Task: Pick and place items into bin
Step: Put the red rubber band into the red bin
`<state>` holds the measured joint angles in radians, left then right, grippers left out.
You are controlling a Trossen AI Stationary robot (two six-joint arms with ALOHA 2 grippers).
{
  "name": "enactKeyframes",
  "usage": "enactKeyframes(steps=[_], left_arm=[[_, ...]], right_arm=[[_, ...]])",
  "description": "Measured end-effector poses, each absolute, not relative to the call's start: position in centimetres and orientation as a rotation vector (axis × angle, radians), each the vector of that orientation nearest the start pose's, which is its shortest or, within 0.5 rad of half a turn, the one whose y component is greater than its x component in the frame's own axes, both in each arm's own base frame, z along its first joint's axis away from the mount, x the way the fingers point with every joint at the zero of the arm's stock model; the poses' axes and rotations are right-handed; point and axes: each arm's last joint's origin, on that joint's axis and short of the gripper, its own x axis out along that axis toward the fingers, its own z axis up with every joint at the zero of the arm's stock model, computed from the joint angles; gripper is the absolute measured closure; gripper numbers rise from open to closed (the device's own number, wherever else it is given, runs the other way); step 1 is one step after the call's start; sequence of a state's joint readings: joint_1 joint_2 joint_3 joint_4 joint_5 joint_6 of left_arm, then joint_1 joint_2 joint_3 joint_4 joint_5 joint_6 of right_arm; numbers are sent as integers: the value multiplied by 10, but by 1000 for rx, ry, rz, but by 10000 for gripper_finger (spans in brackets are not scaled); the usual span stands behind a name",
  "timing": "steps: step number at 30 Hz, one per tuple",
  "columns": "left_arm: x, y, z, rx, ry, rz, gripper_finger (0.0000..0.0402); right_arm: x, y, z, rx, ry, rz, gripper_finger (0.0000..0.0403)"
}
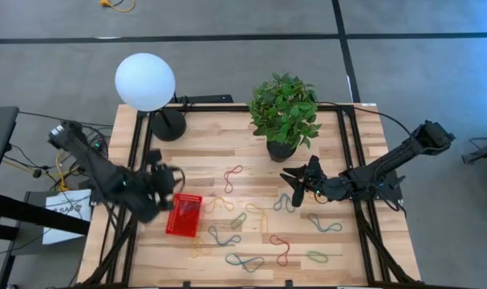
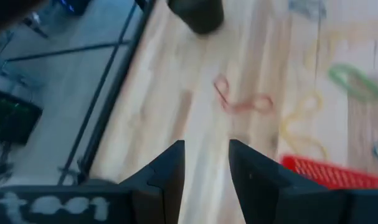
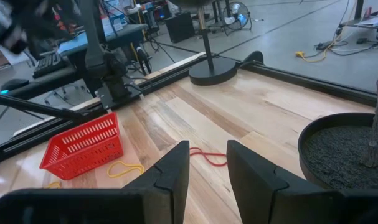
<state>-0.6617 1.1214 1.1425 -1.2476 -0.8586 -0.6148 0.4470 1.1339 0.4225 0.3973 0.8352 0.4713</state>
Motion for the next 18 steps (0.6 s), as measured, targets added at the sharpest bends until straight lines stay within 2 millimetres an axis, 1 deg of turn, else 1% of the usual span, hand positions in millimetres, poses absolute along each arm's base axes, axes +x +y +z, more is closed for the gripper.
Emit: enactKeyframes(steps=[3,4,6,8,10,12,15,18], left_arm=[[154,-73,337,208,655,395,284],[156,-69,336,179,623,374,284],[161,-62,330,144,585,302,284],[167,-58,314,126,570,224,284],[176,-54,295,118,560,192,284],[182,-49,276,119,565,188,284],[192,-40,252,102,575,205,284],[203,-33,235,48,573,187,284]], right_arm=[[204,74,201,274,157,-434,300],[204,74,201,274,157,-434,300],[204,74,201,274,157,-434,300],[204,74,201,274,156,-434,300],[204,74,201,274,157,-434,300],[204,74,201,274,157,-434,300],[204,74,201,274,157,-434,300],[204,74,201,274,156,-434,300]])
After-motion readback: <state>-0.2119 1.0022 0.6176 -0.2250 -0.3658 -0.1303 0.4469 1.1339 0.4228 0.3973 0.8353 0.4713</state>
